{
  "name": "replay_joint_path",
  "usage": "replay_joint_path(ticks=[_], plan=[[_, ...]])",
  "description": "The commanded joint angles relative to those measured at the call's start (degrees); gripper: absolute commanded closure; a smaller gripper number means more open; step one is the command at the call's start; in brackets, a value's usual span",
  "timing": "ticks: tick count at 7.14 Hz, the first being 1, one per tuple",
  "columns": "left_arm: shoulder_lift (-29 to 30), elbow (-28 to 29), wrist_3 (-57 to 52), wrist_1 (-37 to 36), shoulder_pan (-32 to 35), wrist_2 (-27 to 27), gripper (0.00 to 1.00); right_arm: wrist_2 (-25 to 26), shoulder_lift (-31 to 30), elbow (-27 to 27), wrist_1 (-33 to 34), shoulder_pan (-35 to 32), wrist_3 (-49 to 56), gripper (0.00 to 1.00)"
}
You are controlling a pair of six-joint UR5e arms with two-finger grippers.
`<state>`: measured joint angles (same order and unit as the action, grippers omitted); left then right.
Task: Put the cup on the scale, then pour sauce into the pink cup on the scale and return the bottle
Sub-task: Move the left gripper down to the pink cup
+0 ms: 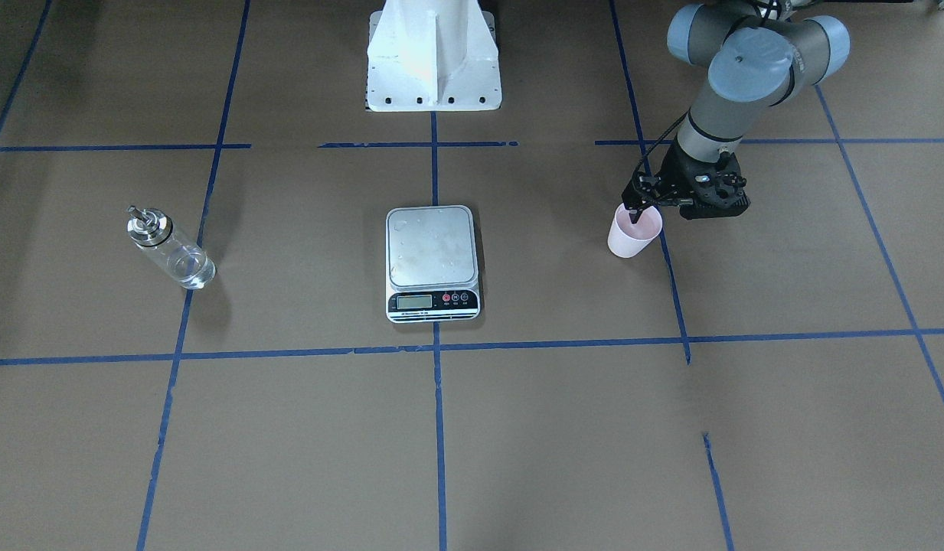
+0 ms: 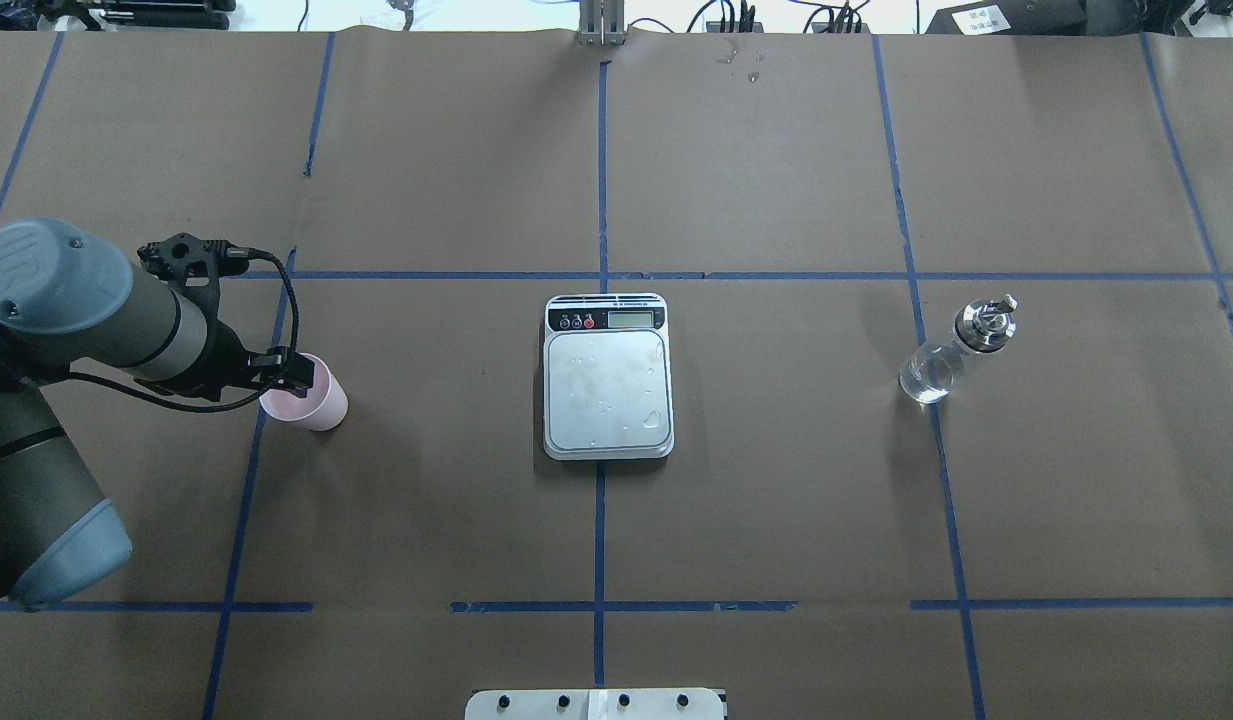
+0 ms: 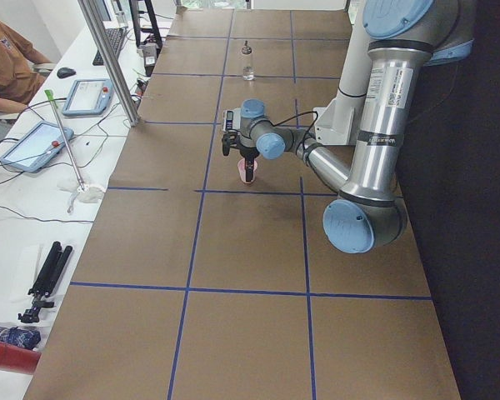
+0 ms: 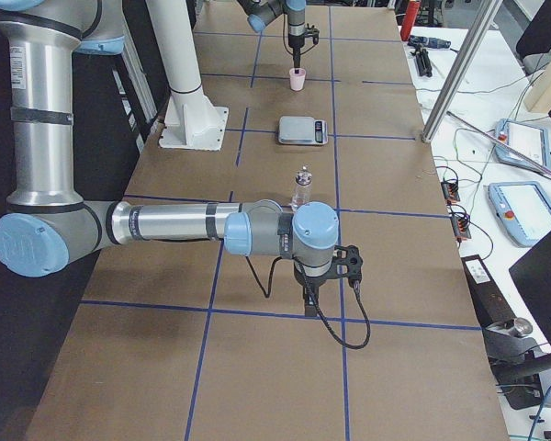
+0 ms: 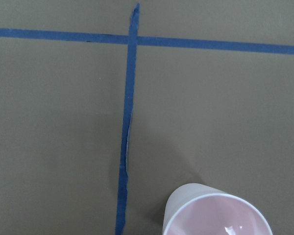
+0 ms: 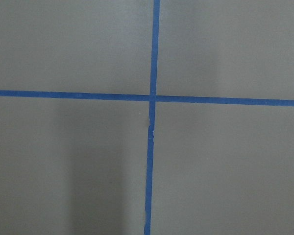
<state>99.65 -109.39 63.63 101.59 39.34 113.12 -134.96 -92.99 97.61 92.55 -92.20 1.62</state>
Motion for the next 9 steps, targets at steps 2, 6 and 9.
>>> replay_joint_path(ticks=[2, 6, 9], plan=[[0.02, 0.49, -0.09, 0.01, -0.15, 0.00, 0.31, -0.04, 0.00, 0.12, 0.00, 0.00, 0.05, 0.00], [0.37, 1.37, -0.17, 0.10, -0.32, 0.00, 0.52, -0.04, 0.00, 0.83, 0.00, 0.00, -0.12, 0.00], [0.28, 1.28, 0.00, 0.19, -0.58, 0.18, 0.81, -0.04, -0.09, 0.83, 0.00, 0.00, -0.12, 0.00]])
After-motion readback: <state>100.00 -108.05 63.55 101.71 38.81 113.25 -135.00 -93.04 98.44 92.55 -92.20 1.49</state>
